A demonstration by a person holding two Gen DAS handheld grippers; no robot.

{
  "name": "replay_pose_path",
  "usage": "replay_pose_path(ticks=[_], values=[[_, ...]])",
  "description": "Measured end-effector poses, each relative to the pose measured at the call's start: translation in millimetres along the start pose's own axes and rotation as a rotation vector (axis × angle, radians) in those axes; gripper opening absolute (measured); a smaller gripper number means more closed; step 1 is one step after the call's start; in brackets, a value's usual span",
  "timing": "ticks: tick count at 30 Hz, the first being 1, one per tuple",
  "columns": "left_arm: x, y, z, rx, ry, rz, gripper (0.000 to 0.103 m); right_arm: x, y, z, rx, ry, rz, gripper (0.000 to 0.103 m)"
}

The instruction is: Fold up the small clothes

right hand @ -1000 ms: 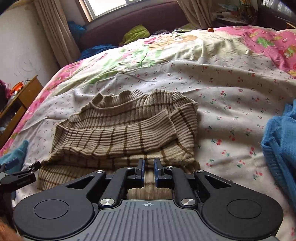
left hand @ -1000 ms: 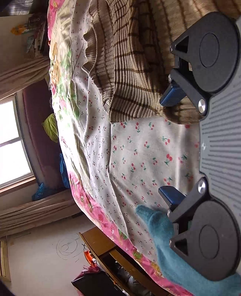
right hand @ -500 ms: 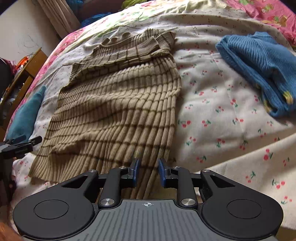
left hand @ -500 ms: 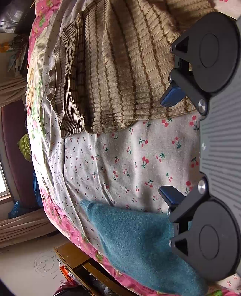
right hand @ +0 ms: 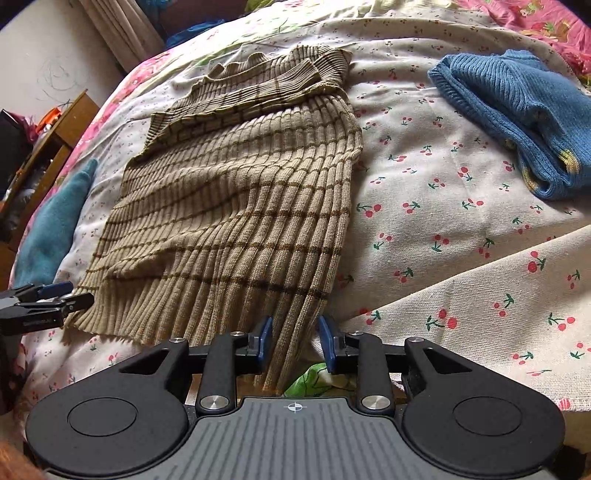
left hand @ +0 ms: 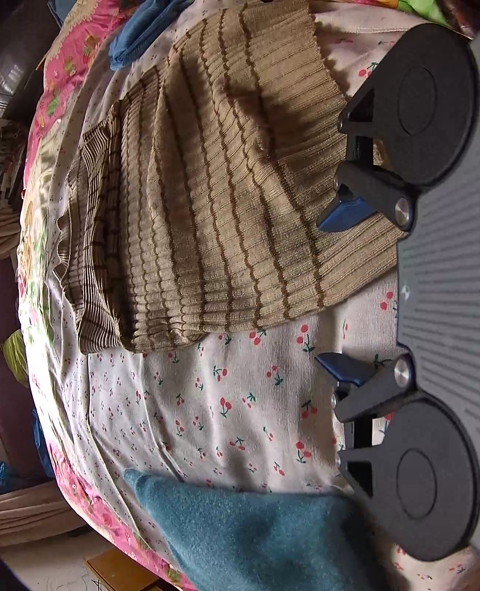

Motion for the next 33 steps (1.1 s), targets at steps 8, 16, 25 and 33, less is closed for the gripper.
replay_pose_path(ticks=[8, 16, 25, 33], values=[[6, -5, 2, -0.011, 0.053, -0.027, 0.056, -3, -10, -2, 0.033, -0.013, 0.005, 0.028], [7, -5, 3, -0.043, 0.073, -0.086, 0.036, 0, -19, -5, 0.050, 0.005, 0.012, 0.028], [7, -3, 1, -0.078, 0.060, -0.145, 0.023, 12, -25, 5, 0.123, 0.038, 0.115, 0.032], [7, 12, 1, -0.178, 0.051, -0.223, 0.020, 15, -29, 6, 0.202, 0.041, 0.183, 0.010]])
Point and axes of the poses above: each gripper's, at about its wrist camera, not at the fingertips, and x roughly the way its jaws point, y to its left, z to its top, the point moved 2 cm from there along x, roughly the way its jaws point, and after that the axes turned 6 degrees about x, right-handed, at the moved point
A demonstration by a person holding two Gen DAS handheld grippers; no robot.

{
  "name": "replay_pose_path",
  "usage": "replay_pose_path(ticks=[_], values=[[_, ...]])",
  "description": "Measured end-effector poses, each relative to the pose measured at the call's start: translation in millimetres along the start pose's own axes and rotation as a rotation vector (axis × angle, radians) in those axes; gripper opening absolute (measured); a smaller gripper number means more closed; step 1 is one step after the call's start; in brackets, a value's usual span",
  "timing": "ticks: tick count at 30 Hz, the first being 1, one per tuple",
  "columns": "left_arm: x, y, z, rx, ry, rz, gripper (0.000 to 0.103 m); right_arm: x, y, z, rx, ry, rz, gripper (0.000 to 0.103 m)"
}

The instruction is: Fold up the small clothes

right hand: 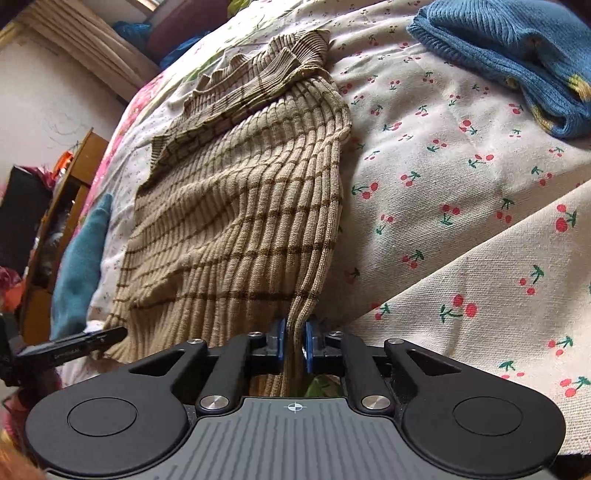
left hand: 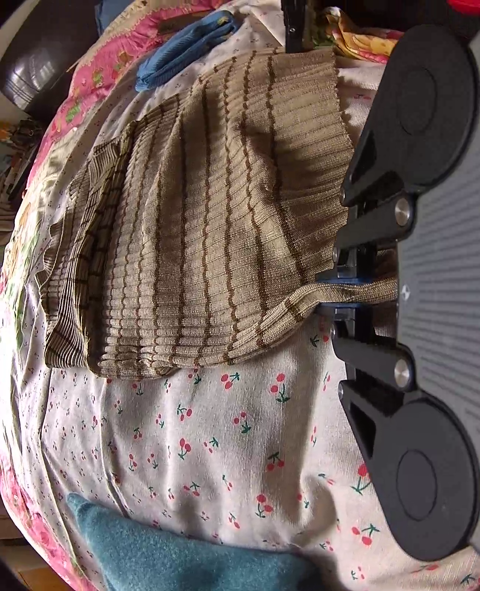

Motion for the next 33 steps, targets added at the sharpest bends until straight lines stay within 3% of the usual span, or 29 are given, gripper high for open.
replay_pose_path(ticks=[8, 16, 20, 23, 27, 33], values=[[-31, 12, 22, -0.200, -0.193, -0.218, 0.020, -35, 14, 16, 0.165, -0.115, 0.285, 0.006], [-40, 36, 88, -0.369, -0.435, -0.356, 0.020, -55, 50, 96, 0.251, -0.337, 0.506, 0.006], [-24, 62, 137, -0.426, -0.517, -0.321, 0.020, -28, 55, 156, 0.308, -0.421, 0.470, 0.006], [1, 83, 170, -0.471, -0.535, -0.297, 0.020, 7, 52, 197, 0.363, -0.457, 0.402, 0.006], [51, 110, 206, -0.531, -0.509, -0.233, 0.020, 54, 38, 235, 0.441, -0.478, 0.301, 0.005], [118, 131, 232, -0.549, -0.419, -0.125, 0.020, 98, 21, 259, 0.434, -0.508, 0.132, 0.005]])
Point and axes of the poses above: each gripper's, at about its wrist camera, not at the fingertips, and x roughly the way its jaws point, y to its left, z to its top, the point moved 2 cm from there along x, roughly the way its jaws point, and after that the axes turned 6 degrees about x, right-handed, at the moved point
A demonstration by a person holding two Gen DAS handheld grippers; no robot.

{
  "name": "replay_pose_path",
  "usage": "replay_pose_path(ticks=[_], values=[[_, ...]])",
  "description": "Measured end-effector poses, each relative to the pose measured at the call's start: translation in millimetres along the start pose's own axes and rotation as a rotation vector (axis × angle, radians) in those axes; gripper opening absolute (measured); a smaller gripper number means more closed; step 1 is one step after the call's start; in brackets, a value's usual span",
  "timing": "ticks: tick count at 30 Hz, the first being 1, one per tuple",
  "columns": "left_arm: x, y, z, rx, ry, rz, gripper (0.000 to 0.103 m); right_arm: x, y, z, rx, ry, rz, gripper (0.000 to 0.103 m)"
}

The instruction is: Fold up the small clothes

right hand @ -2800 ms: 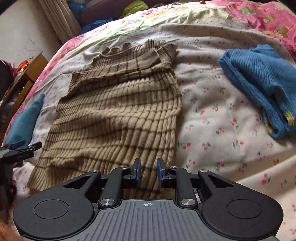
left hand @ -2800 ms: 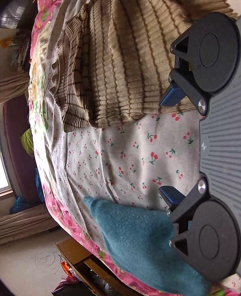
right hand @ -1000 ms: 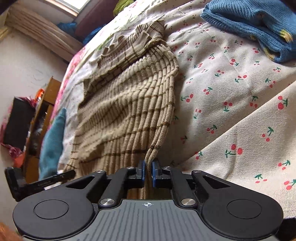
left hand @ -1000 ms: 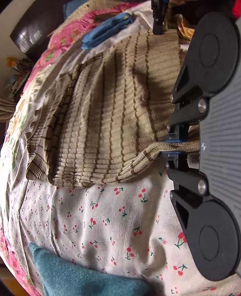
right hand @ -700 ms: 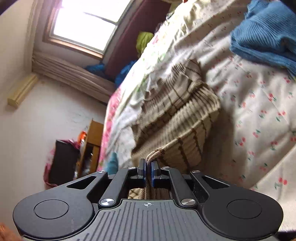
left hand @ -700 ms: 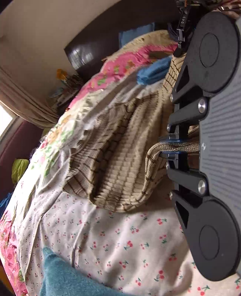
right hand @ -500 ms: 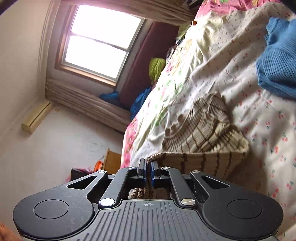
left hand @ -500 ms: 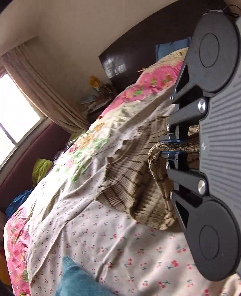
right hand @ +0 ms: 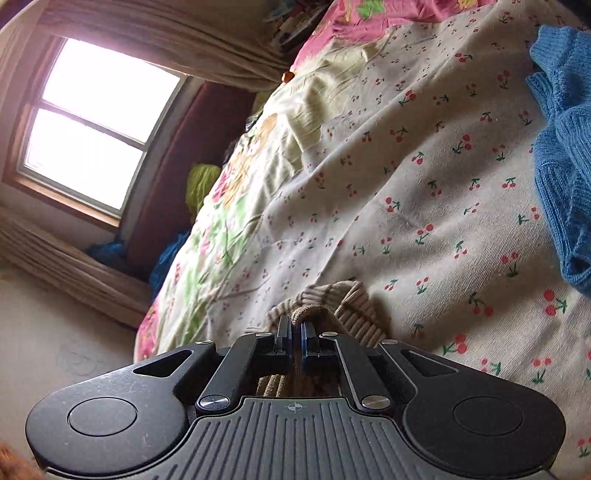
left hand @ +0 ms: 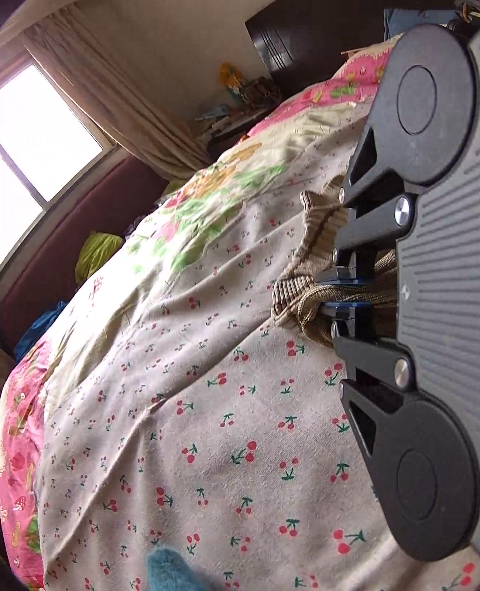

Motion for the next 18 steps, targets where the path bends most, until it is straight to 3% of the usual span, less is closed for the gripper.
replay_pose_path(ticks=[3, 12, 18], values=[[12, 7, -1, -0.006, 0.007, 0.019, 0.020, 7, -8, 5, -0.004, -0.014, -0.041, 0.005], [21, 9, 2, -0.039, -0.012, 0.042, 0.021, 19, -14, 11, 0.072, -0.010, -0.051, 0.005], [14, 14, 1, -0.084, -0.008, 0.030, 0.024, 19, -2, 9, 0.045, 0.033, 0.004, 0.015]])
Point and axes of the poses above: each gripper's, at about its wrist camera, not at the fingertips, and x roughly the way its jaws point, y to its left, z to its top, the point moved 2 cm from there along x, roughly the way its jaws point, and after that the axes turned 6 degrees about x, right-handed, at the moved point
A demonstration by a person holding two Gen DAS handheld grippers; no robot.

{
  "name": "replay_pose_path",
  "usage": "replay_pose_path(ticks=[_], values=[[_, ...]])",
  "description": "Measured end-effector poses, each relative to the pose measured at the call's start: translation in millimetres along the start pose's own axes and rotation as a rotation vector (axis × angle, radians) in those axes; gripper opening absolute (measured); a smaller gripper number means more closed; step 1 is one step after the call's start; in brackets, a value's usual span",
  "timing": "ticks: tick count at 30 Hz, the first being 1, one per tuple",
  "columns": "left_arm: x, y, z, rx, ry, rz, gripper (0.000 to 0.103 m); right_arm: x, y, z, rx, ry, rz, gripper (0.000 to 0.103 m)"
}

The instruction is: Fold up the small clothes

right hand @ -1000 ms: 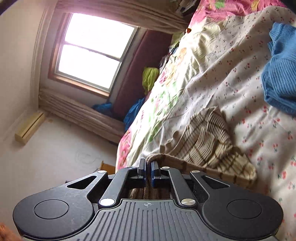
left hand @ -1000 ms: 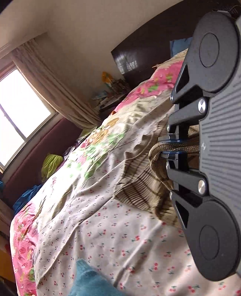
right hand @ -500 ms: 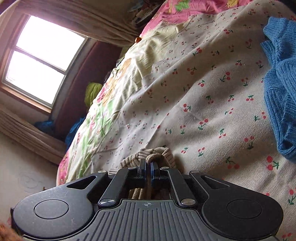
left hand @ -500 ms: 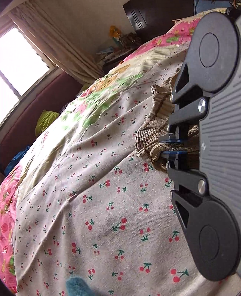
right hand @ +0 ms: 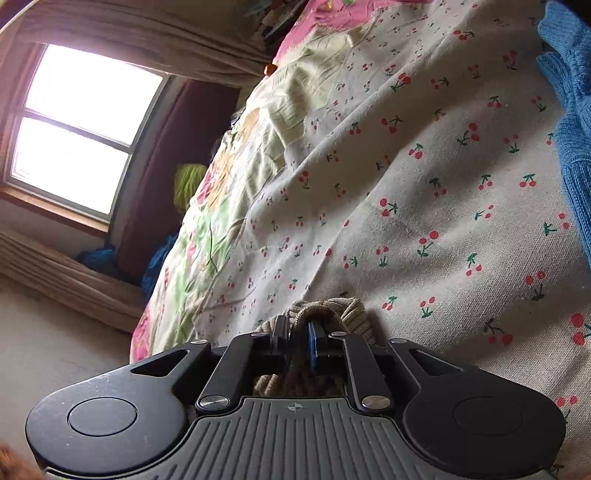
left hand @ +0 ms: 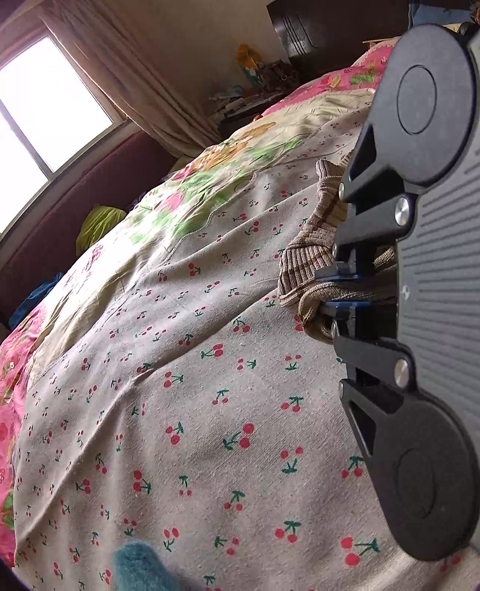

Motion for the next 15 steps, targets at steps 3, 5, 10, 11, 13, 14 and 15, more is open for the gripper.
replay_pose_path(ticks=[3, 5, 10, 11, 13, 14, 15], values=[[-10, 5, 1, -0.044, -0.017, -0.023, 0.026, -6, 8, -2, -0.042, 0.003, 0.034, 0.028], [-14, 7, 2, -0.077, -0.016, -0.041, 0.029, -8, 12, -1, -0.051, 0.006, 0.056, 0.046], [-27, 8, 5, -0.136, -0.071, -0.061, 0.031, -7, 12, -2, -0.021, 0.019, 0.059, 0.046], [-30, 7, 6, -0.136, -0.089, -0.060, 0.038, -10, 11, -3, -0.036, 0.011, 0.051, 0.046], [-35, 2, 10, -0.080, -0.139, 0.015, 0.048, -14, 13, -5, -0.095, -0.012, 0.023, 0.046], [-37, -3, 12, -0.027, -0.163, 0.066, 0.052, -16, 14, -7, -0.128, -0.021, 0.010, 0.046], [-39, -5, 14, 0.018, -0.174, 0.095, 0.053, -18, 14, -8, -0.149, -0.028, -0.002, 0.046]])
Point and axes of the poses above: each gripper's, at about its wrist camera, not at the fingertips, and x roughly the way its jaws point, y to its left, z to its top, the point moved 2 cm from there along x, roughly the way its jaws point, and after that the axes turned 6 degrees about x, right-handed, at the moved point
